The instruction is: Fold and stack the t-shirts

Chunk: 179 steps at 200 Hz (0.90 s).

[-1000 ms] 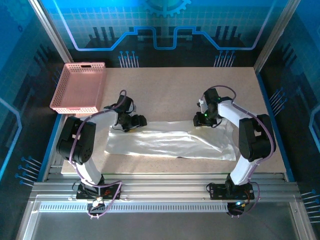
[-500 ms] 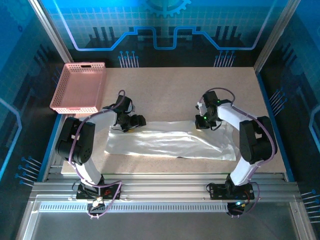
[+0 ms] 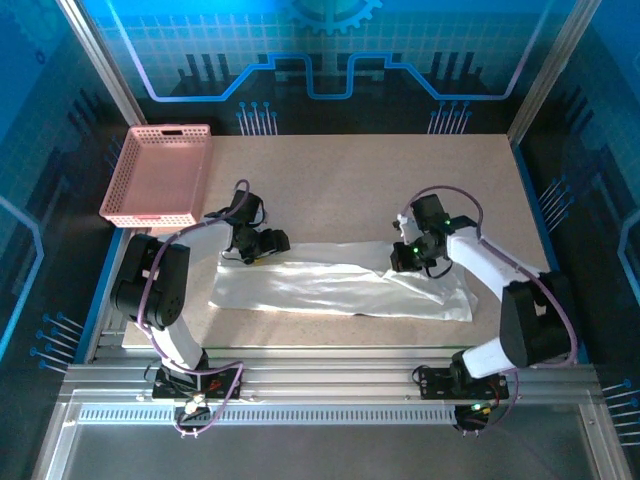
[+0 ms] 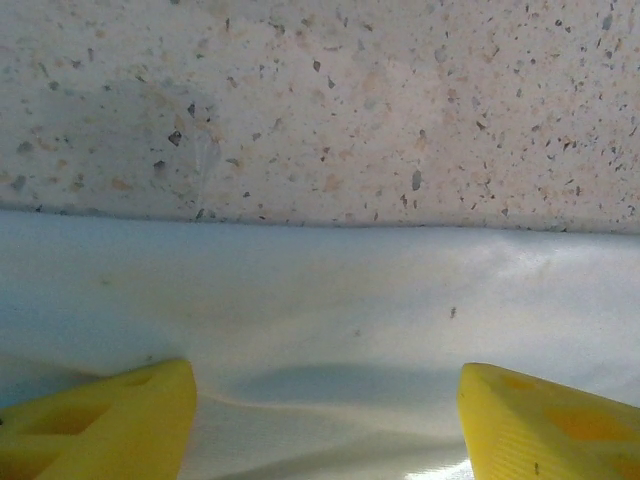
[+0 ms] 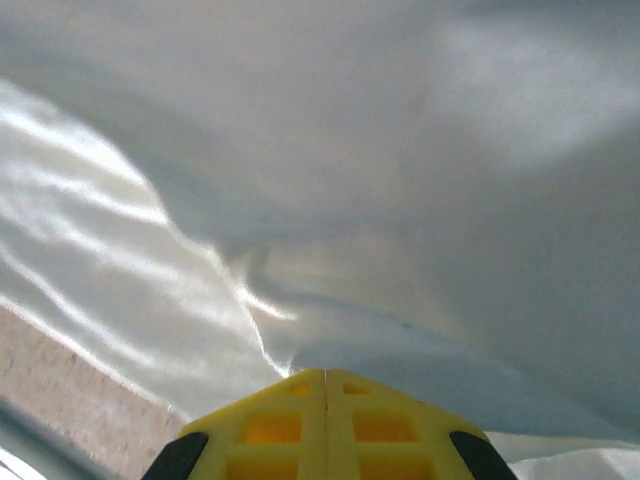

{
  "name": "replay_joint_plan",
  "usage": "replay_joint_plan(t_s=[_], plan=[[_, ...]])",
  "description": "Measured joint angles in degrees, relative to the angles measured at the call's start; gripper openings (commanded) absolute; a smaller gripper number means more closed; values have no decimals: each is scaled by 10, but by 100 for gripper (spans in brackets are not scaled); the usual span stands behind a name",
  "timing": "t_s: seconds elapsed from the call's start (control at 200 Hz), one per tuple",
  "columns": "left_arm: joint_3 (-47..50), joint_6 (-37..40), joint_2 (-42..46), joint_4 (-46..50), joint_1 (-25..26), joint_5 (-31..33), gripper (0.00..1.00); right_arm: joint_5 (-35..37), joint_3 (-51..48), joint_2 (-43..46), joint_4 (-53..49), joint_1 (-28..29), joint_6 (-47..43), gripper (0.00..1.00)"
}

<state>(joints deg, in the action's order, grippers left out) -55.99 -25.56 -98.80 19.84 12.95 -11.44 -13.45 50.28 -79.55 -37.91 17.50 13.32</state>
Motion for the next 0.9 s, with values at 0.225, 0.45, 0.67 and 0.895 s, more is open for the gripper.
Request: replay_joint_plan(t_s=[0.225, 0.45, 0.67, 0.895], plan=[[0, 0, 0, 1, -1, 7, 71, -18, -69, 60, -18, 49, 50, 4], [0, 0, 0, 8, -1, 16, 71, -24, -113, 123, -40, 55, 103, 33], [-2, 2, 0, 15, -1, 29, 71, -45, -111, 191, -51, 54, 162, 53], [-34, 1, 4, 42, 10, 42, 72, 24, -52, 182, -95, -75, 214, 52]])
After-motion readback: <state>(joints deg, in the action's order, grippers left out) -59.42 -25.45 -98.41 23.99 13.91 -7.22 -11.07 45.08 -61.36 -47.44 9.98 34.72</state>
